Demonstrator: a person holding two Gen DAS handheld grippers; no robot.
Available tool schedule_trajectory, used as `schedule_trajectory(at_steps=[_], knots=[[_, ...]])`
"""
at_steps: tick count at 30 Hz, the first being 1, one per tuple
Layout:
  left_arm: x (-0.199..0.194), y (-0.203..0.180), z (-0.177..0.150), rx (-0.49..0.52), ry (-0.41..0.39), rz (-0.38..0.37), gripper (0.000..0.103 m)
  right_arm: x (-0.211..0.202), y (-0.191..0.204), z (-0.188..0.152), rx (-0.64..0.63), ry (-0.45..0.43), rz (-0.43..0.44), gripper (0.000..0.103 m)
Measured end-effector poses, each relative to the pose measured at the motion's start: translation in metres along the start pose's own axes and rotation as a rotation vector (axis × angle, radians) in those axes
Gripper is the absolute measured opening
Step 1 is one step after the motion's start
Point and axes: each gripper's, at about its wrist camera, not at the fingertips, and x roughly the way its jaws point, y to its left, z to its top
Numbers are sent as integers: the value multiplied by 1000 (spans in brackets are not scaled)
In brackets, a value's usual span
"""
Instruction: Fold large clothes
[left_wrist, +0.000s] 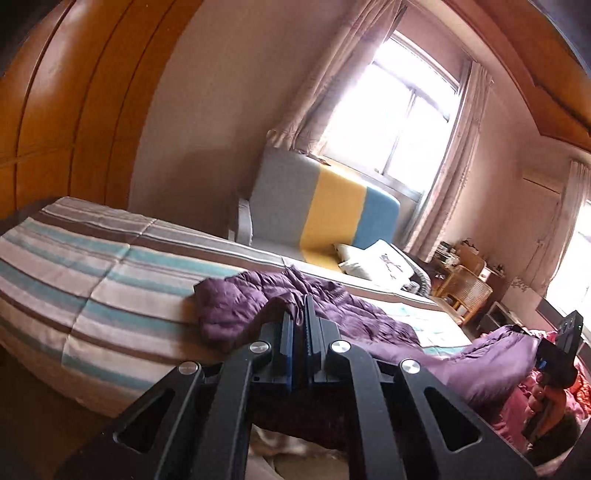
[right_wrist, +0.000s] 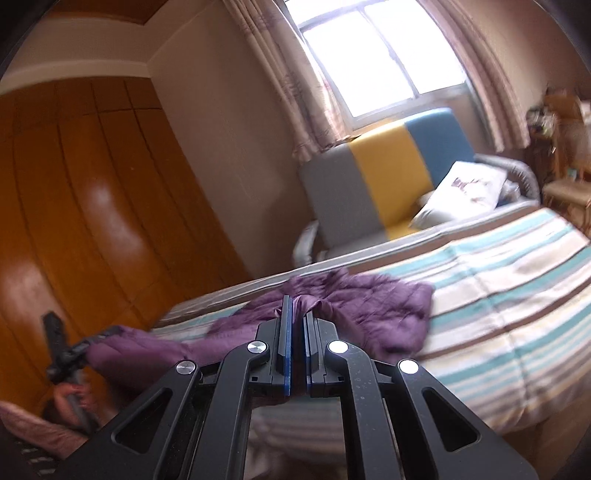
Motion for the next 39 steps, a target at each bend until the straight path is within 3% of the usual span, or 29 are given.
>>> schedule_trajectory(at_steps=[4,11,22,32,39], knots=[[27,-3,3,29,-37,46,4,31,2,3,-66,-25,-91,5],[88,2,22,57,-49,89,5,91,-23,18,-54,-11,-176,5],[182,18,28,77,-3,189,5,183,-48,24,-81,65,-288,5],[279,43,8,49,133,287,7,266,-88,-6,6,228,-362,5],[326,57,-23,42,238,300,11,303,-102,-33,0,334,-406,5]])
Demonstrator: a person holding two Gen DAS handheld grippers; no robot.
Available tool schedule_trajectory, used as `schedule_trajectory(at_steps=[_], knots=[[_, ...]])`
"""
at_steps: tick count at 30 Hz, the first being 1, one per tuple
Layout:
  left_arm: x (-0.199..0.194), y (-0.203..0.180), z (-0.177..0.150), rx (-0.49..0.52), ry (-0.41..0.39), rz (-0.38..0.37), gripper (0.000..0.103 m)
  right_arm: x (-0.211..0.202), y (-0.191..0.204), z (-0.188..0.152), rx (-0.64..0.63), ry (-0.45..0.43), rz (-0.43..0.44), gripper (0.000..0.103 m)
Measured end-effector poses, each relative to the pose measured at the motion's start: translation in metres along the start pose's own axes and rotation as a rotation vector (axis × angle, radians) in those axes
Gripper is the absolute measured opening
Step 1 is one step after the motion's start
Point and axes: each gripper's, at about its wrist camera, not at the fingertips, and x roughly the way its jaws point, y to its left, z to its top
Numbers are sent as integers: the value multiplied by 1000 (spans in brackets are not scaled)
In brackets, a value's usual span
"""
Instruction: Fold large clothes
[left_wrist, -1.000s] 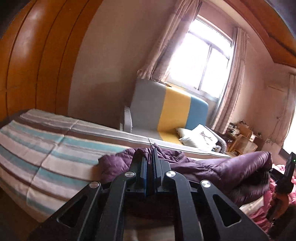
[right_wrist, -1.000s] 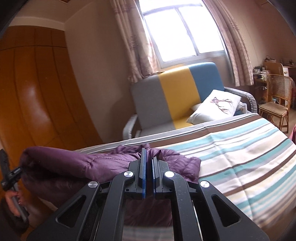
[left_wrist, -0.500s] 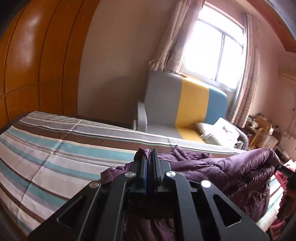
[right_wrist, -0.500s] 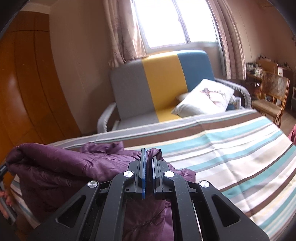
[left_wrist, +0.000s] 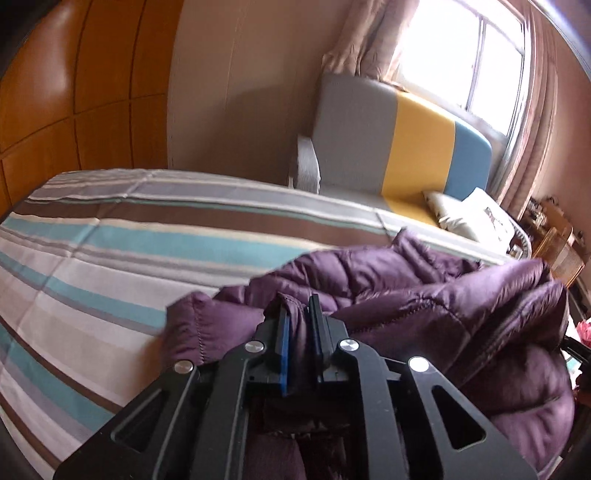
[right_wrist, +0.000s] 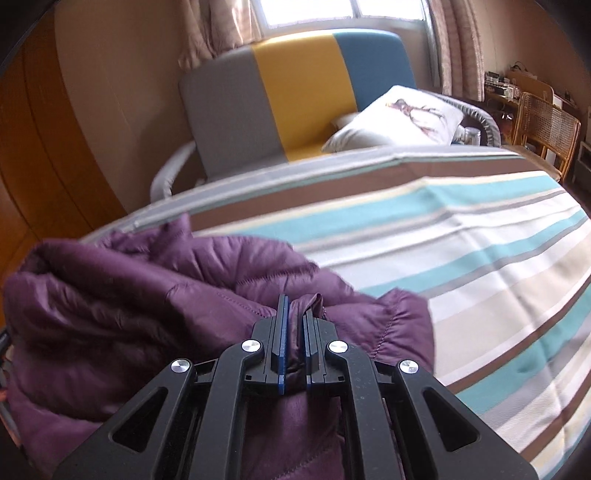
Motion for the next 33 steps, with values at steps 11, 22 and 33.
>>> schedule_trajectory(at_steps=[11,22,33], knots=[[27,5,-7,-36,86,-63,18,13,-11,0,60,40,74,7],[-43,16,21,-126,-66,-15,87,-63,-21,30,160,-118,161,62],[-45,-76,12,173,-10,-83,84,-48,63,10,-93,45,187,62]])
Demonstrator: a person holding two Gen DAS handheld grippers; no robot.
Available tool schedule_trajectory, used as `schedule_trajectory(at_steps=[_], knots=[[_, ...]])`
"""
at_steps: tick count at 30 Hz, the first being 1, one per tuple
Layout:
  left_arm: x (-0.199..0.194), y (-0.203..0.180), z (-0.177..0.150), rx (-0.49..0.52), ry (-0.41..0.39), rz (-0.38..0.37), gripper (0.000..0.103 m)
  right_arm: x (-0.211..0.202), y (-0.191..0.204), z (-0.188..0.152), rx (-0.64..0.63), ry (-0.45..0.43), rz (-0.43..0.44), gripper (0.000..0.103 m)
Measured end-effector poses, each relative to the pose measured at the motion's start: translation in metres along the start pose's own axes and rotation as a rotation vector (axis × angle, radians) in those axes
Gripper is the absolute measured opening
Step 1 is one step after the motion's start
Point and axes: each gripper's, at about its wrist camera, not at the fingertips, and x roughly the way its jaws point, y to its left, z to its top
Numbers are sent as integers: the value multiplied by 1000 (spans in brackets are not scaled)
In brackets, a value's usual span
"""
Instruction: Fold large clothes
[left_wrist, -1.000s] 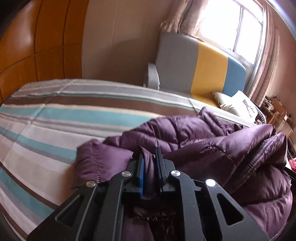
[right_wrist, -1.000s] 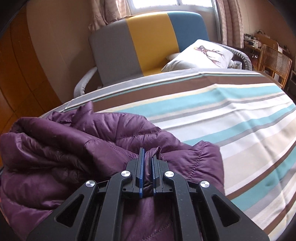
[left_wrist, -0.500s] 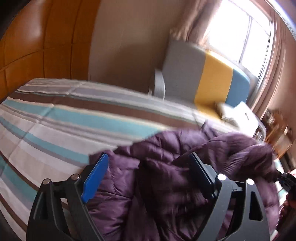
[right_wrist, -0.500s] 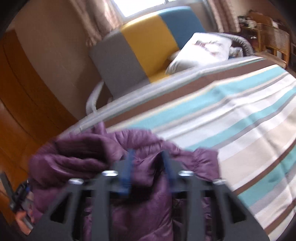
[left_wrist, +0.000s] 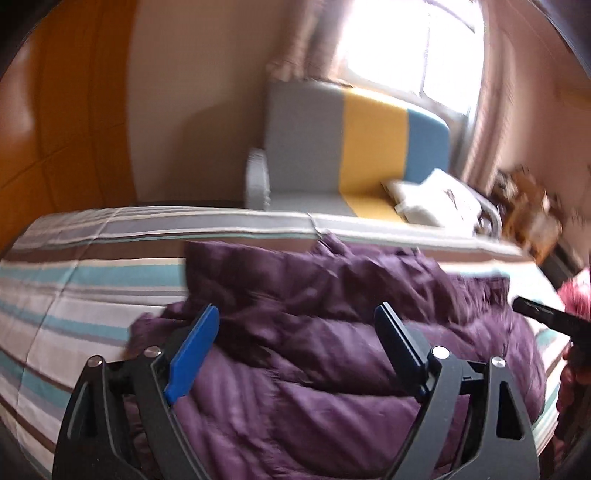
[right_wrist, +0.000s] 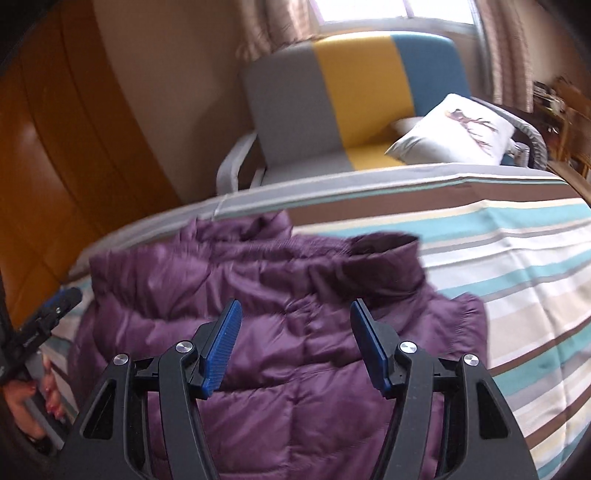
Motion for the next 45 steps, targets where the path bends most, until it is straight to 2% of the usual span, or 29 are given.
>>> schedule_trajectory(at_steps=[5,8,10,11,12,13,15,17,19,21,22,25,27,33,38,40,43,45], knots=[[41,-14,-9,54,111,37,84,30,11,-3,-5,73,5,62],[54,-6,-18,2,142,13,86,53,18,-10,-52,124,-32,58],[54,-7,-19,-9,150,5,86,58,22,-12,-85,122,-67,30],[53,-8,-19,-3,153,5,85,59,24,-12,-98,125,-67,21],[51,-8,-18,1,158,1,80,59,25,-11,-106,128,-60,8],[51,-8,-16,0,159,-2,77,56,28,-10,-124,126,-58,4],[44,-5,-12,-20,153,-1,70,46,35,-3,-176,93,-77,3],[35,0,-5,-56,107,22,70,35,35,7,-166,49,-68,3],[34,2,3,-45,76,50,71,32,29,17,-129,16,-56,3],[43,3,9,-10,86,90,72,40,23,23,-108,9,-46,3],[52,7,9,-8,116,101,72,49,19,23,-97,23,-44,3],[76,20,1,-48,194,80,77,75,14,15,-83,70,-40,3],[81,26,-4,-70,185,50,80,88,10,7,-70,83,-42,3],[87,25,-17,-75,146,44,82,101,7,-3,-70,77,-49,3],[79,30,-19,-93,133,33,82,96,2,-8,-45,67,-22,3],[65,35,-21,-99,111,58,82,96,2,-8,-38,66,-16,3],[41,46,-26,-90,52,157,87,94,-2,-10,-22,63,-6,3],[29,62,-33,-122,52,220,87,92,-2,-10,-24,60,-15,3]])
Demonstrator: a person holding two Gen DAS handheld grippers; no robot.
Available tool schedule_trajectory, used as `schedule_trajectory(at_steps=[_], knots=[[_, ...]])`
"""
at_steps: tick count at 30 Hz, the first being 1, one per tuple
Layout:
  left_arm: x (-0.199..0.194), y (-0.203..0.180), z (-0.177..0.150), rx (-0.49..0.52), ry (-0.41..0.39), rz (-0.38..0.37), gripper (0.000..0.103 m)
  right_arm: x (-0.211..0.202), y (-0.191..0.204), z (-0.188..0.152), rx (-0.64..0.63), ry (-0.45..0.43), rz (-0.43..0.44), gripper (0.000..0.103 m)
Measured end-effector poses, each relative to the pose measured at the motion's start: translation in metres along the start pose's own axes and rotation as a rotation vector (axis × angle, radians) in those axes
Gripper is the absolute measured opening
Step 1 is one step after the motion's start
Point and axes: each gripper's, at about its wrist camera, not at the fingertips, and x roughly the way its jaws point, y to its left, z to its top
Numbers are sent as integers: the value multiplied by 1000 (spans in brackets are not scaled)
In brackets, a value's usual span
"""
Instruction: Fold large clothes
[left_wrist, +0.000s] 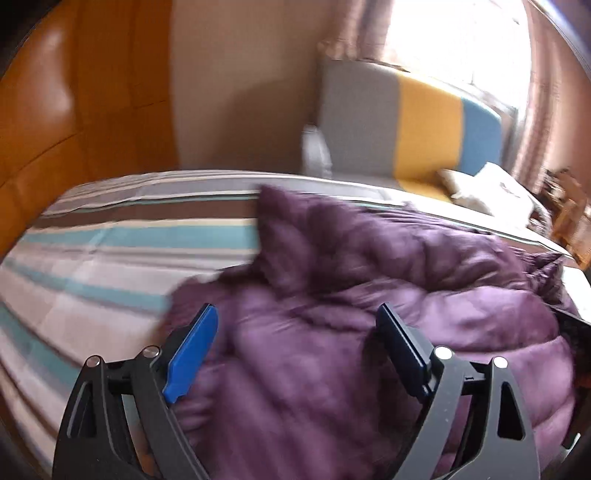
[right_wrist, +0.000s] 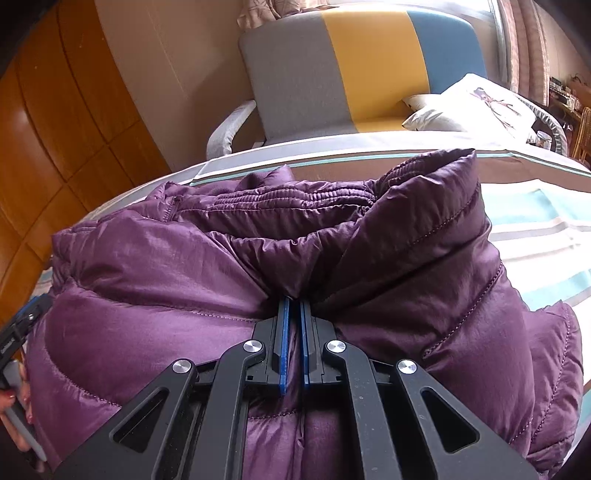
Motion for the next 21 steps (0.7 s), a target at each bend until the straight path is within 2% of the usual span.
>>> schedule_trajectory(at_steps=[2,3,6,10,14,18,21], knots=[[1,18,-5,-38,23,55,89,-4,3,-1,-12,-8,-28,4],[6,31,-10,-70,52,64,93,-7,5,-3,-18,-12,-42,5],[20,55,-18,-144,136,-6,97,-25,8,-10,-20,-54,-76,5],[17,64,-24,-199,134,-66,97,-57,6,-24,-30,-92,-95,5],[17,73,-36,-274,137,-143,100,-88,-22,-37,62,-90,-82,5],[18,63,-40,-237,131,-150,101,-101,-38,-46,88,-79,-89,5],[16,52,-40,-204,144,-169,99,-106,-34,-50,85,-87,-79,5]])
